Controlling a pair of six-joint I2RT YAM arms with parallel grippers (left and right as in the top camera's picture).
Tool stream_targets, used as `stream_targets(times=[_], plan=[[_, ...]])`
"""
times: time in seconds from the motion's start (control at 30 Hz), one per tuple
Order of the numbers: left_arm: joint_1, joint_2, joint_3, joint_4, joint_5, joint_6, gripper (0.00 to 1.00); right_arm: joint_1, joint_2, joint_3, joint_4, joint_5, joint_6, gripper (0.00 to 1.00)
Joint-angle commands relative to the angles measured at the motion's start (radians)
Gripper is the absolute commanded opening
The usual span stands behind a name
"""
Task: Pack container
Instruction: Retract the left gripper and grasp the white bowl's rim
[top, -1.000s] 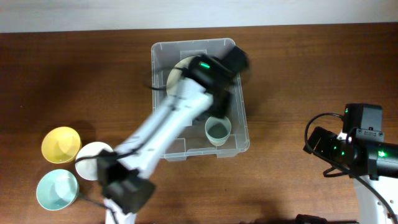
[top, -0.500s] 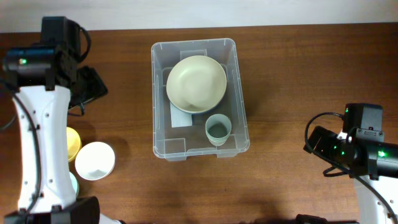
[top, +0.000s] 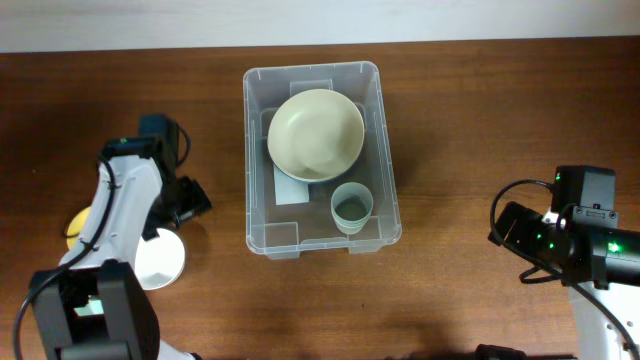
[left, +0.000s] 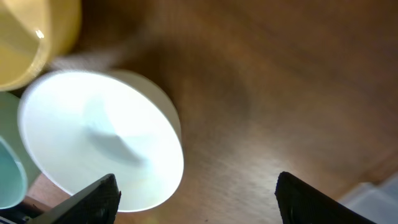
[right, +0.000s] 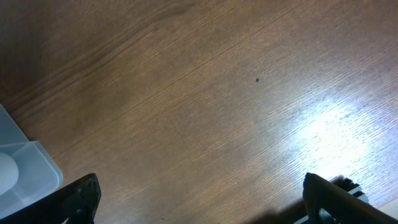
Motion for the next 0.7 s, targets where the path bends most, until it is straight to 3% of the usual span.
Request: stream_targets(times=[0.0,0.67], plan=[[0.003,0.005,-0.083,0.042,0.027,0.021,0.82,-0.010,-0.005,-0.003,0.000,0.009,0.005,0.99],[0.068,0.007,-0.259,0.210,0.042,0.021,0.79,-0.010,-0.005,-0.003,0.000,0.009,-0.014,1.00]])
